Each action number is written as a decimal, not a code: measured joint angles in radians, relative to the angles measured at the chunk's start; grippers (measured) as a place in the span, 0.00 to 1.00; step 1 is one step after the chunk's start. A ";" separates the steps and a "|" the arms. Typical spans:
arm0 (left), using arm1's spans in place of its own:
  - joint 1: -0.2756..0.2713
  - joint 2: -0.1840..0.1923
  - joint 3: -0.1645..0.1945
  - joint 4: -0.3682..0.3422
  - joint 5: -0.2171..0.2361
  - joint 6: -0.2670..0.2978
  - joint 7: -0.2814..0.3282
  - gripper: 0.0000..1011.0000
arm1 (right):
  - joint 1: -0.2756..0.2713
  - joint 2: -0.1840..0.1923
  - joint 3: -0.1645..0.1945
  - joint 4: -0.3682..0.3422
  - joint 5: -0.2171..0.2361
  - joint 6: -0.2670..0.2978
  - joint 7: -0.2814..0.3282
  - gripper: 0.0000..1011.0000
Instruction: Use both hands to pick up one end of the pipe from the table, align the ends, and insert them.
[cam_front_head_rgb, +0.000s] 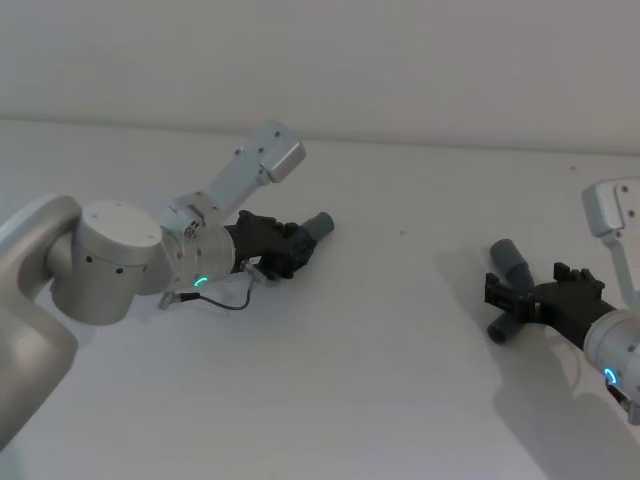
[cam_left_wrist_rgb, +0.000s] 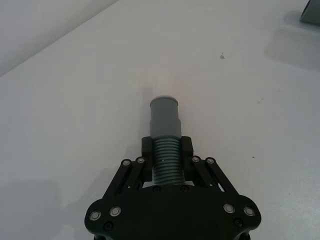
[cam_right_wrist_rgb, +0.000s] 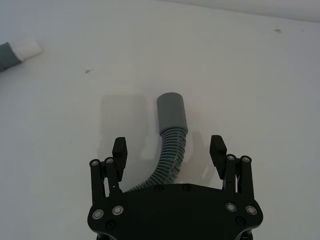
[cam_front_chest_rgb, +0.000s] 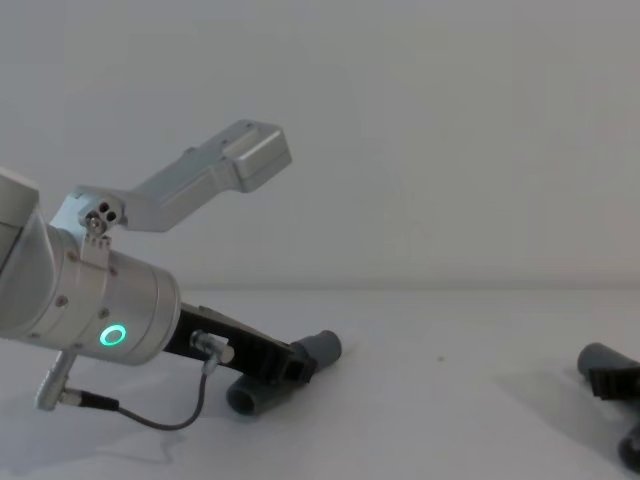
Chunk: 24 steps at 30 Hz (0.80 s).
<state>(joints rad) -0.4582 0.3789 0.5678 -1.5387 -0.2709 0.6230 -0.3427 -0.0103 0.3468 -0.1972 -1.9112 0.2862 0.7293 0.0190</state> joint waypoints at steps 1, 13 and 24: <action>0.000 0.000 0.000 0.000 0.000 0.000 0.000 0.32 | 0.003 -0.003 0.000 0.004 -0.002 0.001 -0.001 0.99; 0.000 0.000 0.000 0.000 0.000 0.000 0.000 0.32 | 0.027 -0.025 0.001 0.034 -0.009 0.025 -0.005 0.99; 0.000 0.000 0.000 0.000 0.000 0.000 0.000 0.32 | 0.041 -0.040 0.003 0.048 -0.015 0.048 -0.007 0.97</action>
<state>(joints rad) -0.4582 0.3788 0.5679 -1.5388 -0.2709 0.6230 -0.3427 0.0308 0.3063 -0.1944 -1.8631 0.2712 0.7774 0.0121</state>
